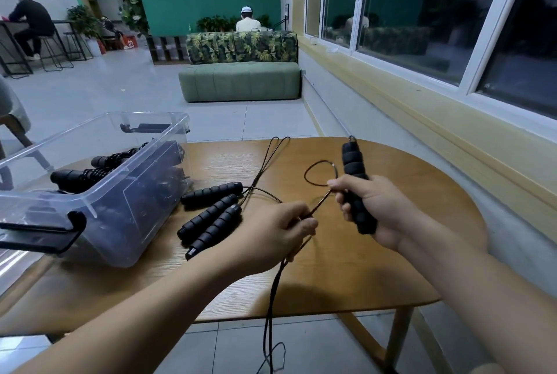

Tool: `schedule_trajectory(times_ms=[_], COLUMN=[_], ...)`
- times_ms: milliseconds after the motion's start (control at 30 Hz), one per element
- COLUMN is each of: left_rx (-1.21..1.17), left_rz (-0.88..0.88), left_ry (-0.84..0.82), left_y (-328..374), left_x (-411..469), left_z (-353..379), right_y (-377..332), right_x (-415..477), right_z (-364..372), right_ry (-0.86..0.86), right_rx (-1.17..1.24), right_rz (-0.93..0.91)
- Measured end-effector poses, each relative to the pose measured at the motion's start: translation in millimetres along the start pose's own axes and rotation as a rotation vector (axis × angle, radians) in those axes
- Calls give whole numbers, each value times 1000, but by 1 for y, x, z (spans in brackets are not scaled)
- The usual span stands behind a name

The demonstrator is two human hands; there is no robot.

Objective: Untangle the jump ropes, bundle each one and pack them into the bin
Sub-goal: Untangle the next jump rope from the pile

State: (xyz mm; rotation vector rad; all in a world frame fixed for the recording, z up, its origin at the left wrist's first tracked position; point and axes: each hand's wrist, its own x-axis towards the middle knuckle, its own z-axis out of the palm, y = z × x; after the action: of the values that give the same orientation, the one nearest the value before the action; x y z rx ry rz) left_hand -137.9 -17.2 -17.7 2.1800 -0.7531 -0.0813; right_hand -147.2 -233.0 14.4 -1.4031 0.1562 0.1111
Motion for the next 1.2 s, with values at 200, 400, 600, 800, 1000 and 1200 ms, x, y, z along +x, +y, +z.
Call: schedule_trajectory(times_ms=[200, 400, 600, 800, 1000, 1200], left_rx=[22, 47, 24, 65, 44, 40], left_rz=[-11, -21, -1, 35, 10, -16], left_ry=[51, 82, 115, 96, 69, 61], left_y=[-4, -3, -5, -2, -2, 1], left_x=[2, 0, -2, -1, 0, -3], left_z=[-4, -7, -10, -5, -6, -8], right_y=[-9, -7, 6, 8, -6, -17], right_x=[15, 18, -9, -14, -2, 16], right_z=[-23, -28, 5, 19, 2, -37], right_ry=[164, 176, -179, -183, 17, 190], right_rx=[135, 226, -62, -112, 33, 261], right_rz=[-35, 48, 141, 39, 13, -4])
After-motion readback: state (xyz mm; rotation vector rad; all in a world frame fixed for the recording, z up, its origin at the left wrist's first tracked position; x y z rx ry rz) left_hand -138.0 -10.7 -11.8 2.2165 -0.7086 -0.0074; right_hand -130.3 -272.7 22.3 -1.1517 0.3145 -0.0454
